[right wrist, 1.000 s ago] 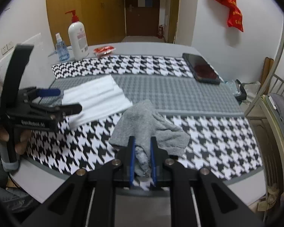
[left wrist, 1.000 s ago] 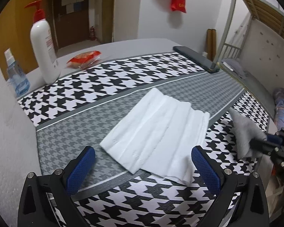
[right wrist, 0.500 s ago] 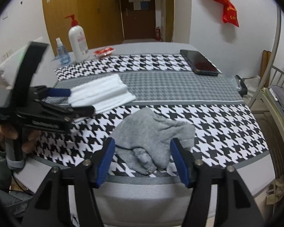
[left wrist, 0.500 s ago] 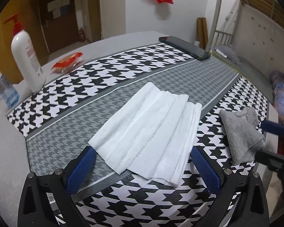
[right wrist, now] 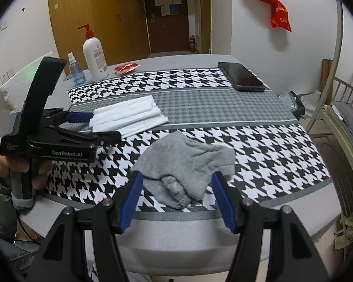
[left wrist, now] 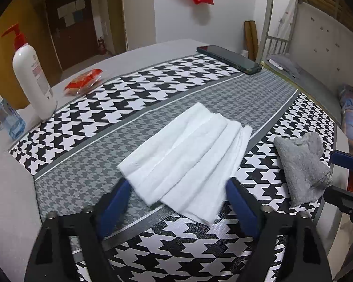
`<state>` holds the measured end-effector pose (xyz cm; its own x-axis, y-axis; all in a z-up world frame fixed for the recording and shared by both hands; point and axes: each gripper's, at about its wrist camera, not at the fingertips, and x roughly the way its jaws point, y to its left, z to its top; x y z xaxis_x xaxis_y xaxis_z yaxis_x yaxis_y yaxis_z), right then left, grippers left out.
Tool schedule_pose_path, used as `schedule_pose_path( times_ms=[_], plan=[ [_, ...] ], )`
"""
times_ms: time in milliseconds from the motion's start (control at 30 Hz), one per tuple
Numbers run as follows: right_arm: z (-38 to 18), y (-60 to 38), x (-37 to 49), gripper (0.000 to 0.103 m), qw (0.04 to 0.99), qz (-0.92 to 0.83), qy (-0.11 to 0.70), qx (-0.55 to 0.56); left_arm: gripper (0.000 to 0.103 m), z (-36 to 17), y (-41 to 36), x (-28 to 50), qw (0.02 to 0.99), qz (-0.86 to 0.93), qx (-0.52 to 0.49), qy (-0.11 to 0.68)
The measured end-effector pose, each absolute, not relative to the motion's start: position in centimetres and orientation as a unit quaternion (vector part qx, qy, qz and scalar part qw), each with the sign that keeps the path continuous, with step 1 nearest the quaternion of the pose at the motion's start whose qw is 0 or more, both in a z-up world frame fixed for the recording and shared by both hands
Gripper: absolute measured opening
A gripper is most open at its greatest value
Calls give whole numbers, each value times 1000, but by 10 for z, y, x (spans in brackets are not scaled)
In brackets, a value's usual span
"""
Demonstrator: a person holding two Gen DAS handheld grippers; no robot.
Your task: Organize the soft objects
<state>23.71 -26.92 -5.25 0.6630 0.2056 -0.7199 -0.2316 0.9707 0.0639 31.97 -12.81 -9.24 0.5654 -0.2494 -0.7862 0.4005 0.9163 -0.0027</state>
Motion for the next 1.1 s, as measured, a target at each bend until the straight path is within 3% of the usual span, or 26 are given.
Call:
schedule_pose_path(
  times_ms=[200, 267, 433, 700, 733, 800, 833, 867, 1100],
  plan=[
    [-54, -270, 238, 65, 911, 115, 397, -14, 34, -89, -122, 318, 887, -180, 78, 419],
    [-55, -269, 239, 65, 910, 114, 398, -15, 11, -88, -119, 319, 887, -186, 69, 418],
    [-55, -270, 245, 65, 910, 112, 400, -10, 7, -83, -116, 315, 890, -201, 58, 406],
    [-54, -274, 246, 65, 911, 109, 399, -11, 8, -66, -116, 299, 897, -215, 72, 380],
    [-54, -274, 246, 65, 911, 109, 399, -12, 11, -61, -117, 296, 899, -224, 72, 370],
    [-52, -273, 245, 65, 912, 107, 396, -14, 33, -58, -119, 295, 899, -232, 70, 365],
    [-51, -274, 244, 65, 913, 107, 394, -13, 54, -58, -121, 295, 898, -234, 70, 365],
    [-50, -275, 243, 65, 913, 107, 393, -12, 66, -58, -122, 296, 899, -230, 71, 366],
    [-51, -282, 239, 65, 915, 108, 388, 5, 66, -61, -149, 324, 886, -233, 100, 389]
  ],
)
